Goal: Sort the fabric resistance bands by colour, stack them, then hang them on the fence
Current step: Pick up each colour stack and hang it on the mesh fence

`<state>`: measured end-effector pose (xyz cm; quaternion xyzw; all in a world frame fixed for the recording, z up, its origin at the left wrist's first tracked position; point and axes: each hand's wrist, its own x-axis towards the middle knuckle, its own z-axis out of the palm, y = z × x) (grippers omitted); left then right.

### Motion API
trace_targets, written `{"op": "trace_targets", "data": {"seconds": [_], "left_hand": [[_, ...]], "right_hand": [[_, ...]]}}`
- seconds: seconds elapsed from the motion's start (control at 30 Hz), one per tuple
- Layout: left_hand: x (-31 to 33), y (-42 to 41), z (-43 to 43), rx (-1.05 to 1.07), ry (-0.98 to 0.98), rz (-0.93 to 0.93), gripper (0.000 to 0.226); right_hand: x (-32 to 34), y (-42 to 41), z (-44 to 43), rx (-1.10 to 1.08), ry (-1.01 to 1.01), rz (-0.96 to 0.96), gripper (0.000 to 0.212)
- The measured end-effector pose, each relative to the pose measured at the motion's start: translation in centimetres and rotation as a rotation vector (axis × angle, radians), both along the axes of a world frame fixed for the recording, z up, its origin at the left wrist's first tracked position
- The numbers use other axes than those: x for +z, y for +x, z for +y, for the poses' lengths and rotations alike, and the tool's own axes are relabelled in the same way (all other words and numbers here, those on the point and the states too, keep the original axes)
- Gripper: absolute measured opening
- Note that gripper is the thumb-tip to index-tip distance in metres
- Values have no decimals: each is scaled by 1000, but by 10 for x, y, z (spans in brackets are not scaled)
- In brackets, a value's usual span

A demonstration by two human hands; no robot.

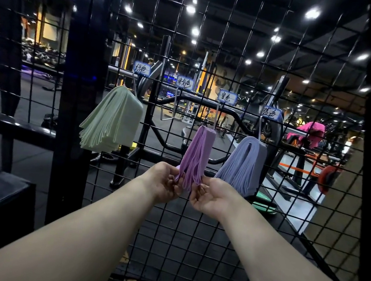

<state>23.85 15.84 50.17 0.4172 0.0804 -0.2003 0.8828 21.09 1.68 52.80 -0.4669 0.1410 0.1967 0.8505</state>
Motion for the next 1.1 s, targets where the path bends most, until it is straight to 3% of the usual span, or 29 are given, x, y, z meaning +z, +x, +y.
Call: {"op": "trace_targets", "data": {"seconds": [0.43,0.67,0.87,1.1], "left_hand": [[-1,0,0,14,18,18,26],[-2,-1,0,-1,25,30,24],[1,-3,2,-20,63,10,28],[1,-5,5,-38,94,8,25]], "right_hand": [[0,-3,0,-12,-71,15,20],[0,-10,0,36,-5,23,54],[6,-16,6,-69,36,25,47],[7,-14,9,-58,-108,22,38]]}}
